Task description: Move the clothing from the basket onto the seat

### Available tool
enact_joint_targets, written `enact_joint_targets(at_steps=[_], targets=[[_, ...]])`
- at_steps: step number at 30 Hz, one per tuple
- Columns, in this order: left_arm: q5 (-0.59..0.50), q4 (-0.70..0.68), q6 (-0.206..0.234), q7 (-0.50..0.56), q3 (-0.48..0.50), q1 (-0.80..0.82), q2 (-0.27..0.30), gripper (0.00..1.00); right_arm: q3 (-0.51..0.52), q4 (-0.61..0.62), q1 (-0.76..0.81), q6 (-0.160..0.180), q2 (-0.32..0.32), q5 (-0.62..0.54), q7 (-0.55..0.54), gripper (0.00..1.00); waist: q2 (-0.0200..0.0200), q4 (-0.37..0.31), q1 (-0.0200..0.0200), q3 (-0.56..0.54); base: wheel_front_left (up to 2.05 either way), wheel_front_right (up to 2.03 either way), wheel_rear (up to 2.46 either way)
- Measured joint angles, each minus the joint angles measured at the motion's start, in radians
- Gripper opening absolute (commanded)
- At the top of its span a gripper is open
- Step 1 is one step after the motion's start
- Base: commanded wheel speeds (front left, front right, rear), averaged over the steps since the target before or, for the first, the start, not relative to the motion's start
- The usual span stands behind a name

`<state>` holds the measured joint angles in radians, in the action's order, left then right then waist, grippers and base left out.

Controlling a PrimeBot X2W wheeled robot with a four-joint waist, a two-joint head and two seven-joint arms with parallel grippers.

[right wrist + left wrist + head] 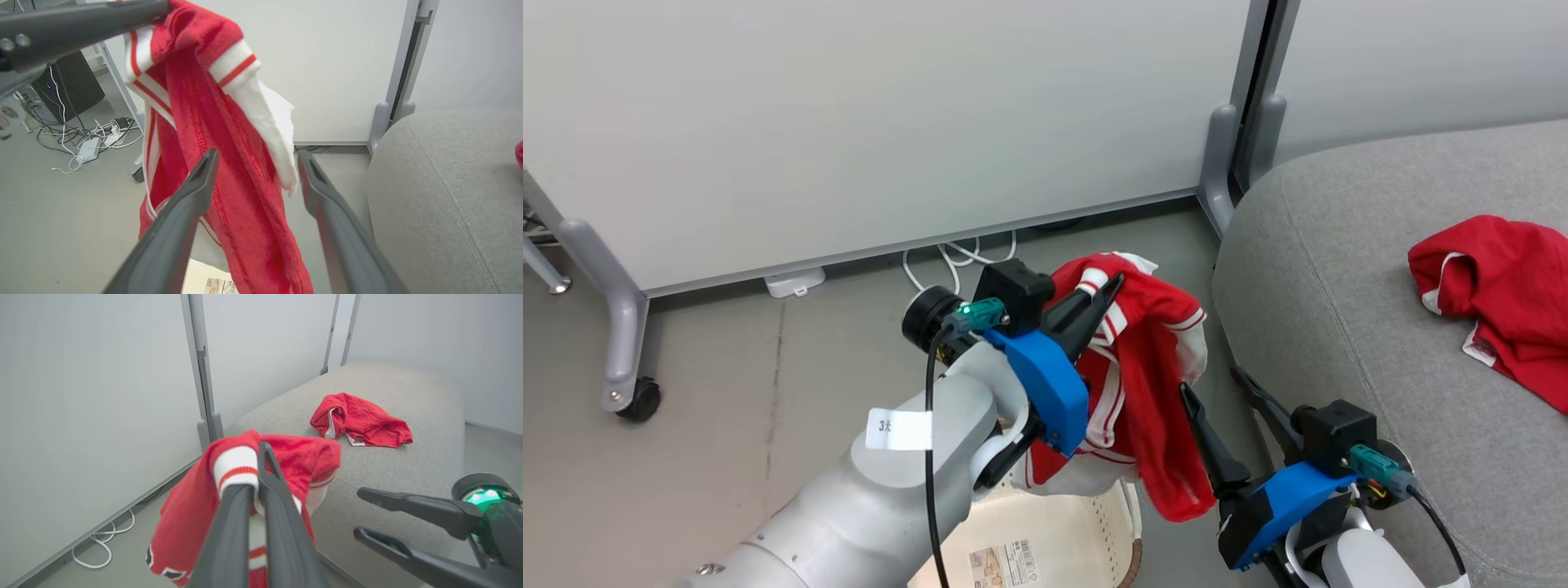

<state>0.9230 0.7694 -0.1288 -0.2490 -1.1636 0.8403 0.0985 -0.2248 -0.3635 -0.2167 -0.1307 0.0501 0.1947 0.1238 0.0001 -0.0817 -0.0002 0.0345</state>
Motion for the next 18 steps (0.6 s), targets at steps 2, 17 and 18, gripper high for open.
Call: enact_joint_targets(at_steps=[2,17,18], targets=[[0.000,-0.006,0.000,-0.001,0.000,0.014,-0.004,0.00,-0.005,-0.001,0.001,0.000,0.000,0.001,-0.002,1.00,0.0000,0.007,0.0000,-0.010,0.00,0.00,0.00],[-0.009,-0.016,0.000,-0.010,-0.006,0.055,-0.015,0.00,-0.019,-0.002,0.009,0.000,0.000,0.009,-0.009,1.00,0.0000,0.024,0.0001,-0.035,0.00,0.00,0.00],[-0.009,-0.016,0.000,-0.010,-0.006,0.055,-0.016,0.00,-0.019,-0.002,0.008,0.000,0.000,0.009,-0.009,1.00,0.0000,0.024,0.0002,-0.034,0.00,0.00,0.00]])
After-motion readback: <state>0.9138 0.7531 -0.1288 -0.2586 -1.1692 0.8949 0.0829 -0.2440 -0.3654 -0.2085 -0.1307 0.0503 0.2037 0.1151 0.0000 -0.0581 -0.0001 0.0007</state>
